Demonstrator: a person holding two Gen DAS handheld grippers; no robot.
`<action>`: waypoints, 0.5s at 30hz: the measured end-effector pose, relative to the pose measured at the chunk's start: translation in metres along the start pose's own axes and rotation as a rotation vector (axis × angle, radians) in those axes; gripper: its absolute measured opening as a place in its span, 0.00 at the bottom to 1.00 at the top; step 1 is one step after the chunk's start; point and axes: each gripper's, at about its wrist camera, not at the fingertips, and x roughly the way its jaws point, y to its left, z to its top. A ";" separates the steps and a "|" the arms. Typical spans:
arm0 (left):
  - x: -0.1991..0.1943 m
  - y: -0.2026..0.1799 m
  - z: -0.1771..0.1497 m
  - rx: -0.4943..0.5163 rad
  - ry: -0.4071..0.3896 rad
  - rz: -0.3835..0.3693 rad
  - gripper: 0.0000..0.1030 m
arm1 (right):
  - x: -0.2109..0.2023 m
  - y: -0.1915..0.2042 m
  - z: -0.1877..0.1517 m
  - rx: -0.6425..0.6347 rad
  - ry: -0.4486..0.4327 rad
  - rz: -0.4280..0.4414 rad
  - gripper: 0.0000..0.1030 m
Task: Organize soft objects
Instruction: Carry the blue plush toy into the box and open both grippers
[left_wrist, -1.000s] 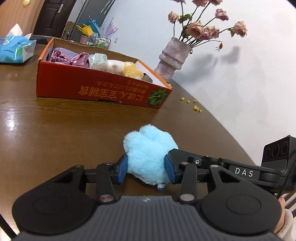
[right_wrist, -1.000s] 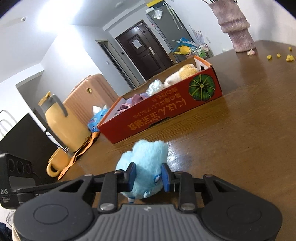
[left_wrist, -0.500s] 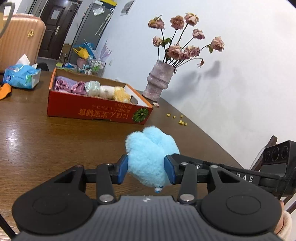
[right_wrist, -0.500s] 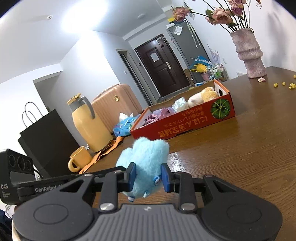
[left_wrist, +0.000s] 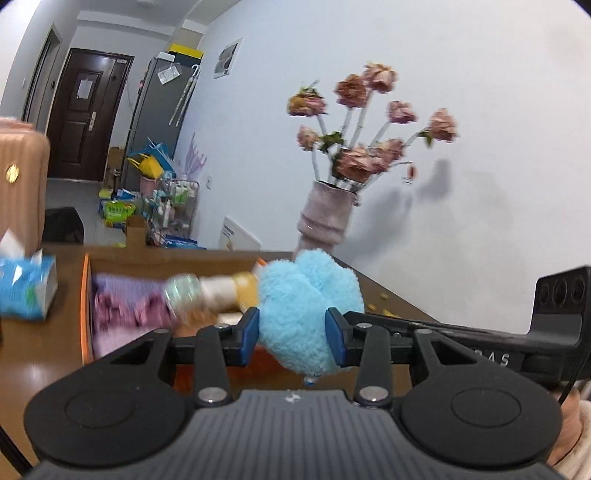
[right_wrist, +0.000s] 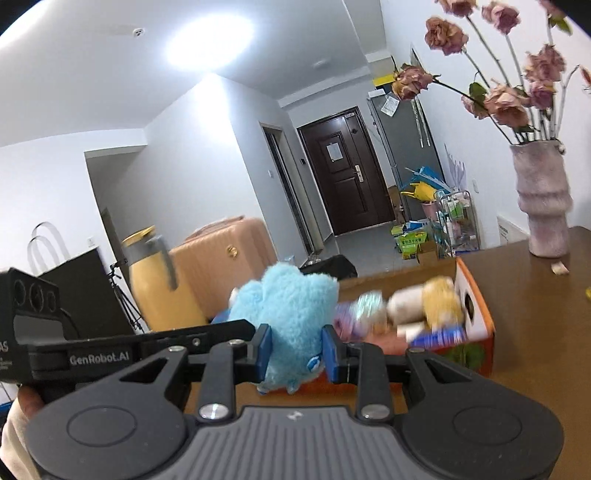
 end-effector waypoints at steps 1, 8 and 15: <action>0.014 0.008 0.007 0.002 0.006 0.006 0.37 | 0.019 -0.011 0.011 0.015 0.010 0.004 0.28; 0.120 0.069 0.027 -0.032 0.103 0.099 0.36 | 0.141 -0.074 0.038 0.048 0.114 -0.035 0.27; 0.173 0.110 0.003 -0.048 0.252 0.150 0.32 | 0.215 -0.102 0.016 0.050 0.269 -0.091 0.25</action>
